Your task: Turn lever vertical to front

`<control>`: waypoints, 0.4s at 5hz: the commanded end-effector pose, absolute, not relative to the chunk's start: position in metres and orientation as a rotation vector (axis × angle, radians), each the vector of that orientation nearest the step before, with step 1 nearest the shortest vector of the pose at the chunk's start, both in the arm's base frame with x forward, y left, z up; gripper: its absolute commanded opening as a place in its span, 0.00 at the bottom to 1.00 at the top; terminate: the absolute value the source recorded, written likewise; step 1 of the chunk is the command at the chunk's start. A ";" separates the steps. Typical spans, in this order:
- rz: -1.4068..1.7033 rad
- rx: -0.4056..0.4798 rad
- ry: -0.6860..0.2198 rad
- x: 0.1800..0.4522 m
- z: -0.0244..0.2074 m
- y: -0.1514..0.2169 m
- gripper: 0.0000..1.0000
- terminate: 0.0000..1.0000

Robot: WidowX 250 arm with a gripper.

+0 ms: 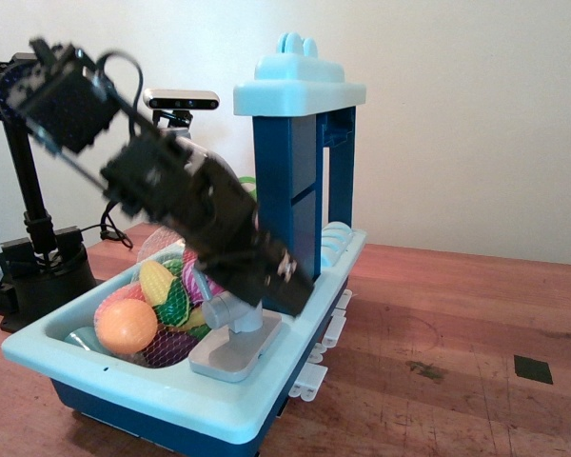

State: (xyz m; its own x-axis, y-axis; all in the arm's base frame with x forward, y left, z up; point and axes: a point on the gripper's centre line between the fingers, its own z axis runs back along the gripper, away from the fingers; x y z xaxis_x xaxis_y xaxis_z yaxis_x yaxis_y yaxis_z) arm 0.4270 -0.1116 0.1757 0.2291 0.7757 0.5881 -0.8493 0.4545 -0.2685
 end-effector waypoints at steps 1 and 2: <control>1.179 0.053 -0.753 0.395 0.203 -0.102 1.00 0.00; 1.204 0.037 -0.743 0.366 0.196 -0.107 1.00 0.00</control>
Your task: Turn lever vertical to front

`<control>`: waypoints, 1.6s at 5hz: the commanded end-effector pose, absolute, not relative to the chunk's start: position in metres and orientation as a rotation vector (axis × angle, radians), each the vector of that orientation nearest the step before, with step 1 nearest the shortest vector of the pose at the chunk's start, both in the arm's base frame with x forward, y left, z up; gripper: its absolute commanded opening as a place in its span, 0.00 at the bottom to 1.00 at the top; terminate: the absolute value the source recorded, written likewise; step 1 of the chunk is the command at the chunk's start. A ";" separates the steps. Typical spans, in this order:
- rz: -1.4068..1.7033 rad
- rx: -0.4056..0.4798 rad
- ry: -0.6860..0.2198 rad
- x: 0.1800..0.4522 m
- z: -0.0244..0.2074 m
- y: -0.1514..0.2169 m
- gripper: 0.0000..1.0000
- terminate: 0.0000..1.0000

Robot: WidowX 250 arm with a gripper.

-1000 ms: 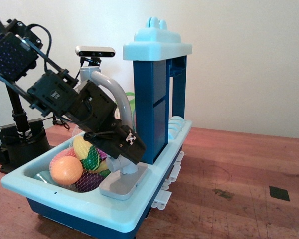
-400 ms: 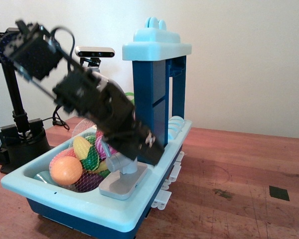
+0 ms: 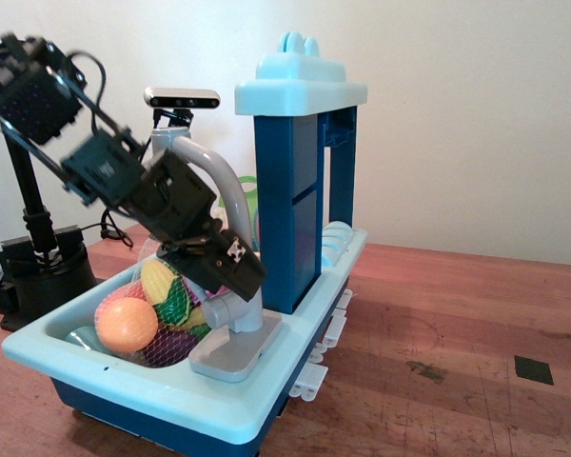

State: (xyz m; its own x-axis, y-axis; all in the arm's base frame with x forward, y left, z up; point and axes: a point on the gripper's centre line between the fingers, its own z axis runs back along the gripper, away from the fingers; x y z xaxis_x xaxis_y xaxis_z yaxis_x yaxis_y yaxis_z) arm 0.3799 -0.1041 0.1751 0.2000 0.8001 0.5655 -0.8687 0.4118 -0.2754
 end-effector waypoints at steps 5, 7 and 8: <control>1.086 0.038 -0.744 0.293 0.235 -0.132 1.00 0.00; 1.062 0.043 -0.747 0.282 0.266 -0.169 1.00 0.00; 1.062 0.043 -0.747 0.282 0.266 -0.169 1.00 0.00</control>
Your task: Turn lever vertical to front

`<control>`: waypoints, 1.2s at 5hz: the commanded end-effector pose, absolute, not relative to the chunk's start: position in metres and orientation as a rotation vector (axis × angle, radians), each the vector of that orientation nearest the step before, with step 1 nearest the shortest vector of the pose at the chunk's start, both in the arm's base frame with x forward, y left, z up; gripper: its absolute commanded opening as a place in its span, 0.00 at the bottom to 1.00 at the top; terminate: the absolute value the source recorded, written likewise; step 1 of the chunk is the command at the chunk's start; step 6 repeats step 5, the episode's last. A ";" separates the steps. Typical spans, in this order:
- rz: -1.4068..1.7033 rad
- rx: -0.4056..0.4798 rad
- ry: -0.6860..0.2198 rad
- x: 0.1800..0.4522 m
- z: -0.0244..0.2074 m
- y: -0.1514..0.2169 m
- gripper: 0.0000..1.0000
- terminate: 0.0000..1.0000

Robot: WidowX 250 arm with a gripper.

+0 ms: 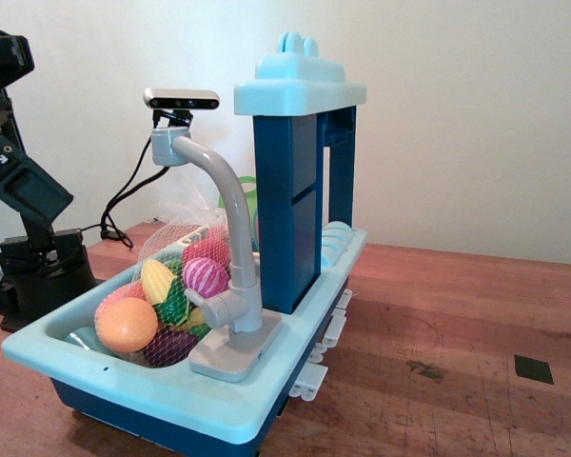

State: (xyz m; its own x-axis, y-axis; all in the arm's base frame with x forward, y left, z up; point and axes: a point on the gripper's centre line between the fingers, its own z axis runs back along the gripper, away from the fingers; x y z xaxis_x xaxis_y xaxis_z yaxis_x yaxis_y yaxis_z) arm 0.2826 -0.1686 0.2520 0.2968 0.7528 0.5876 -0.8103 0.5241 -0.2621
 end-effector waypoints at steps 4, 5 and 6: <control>1.062 0.043 -0.747 0.282 0.266 -0.169 1.00 0.00; 1.062 0.043 -0.747 0.282 0.266 -0.169 1.00 1.00; 1.062 0.043 -0.747 0.282 0.266 -0.169 1.00 1.00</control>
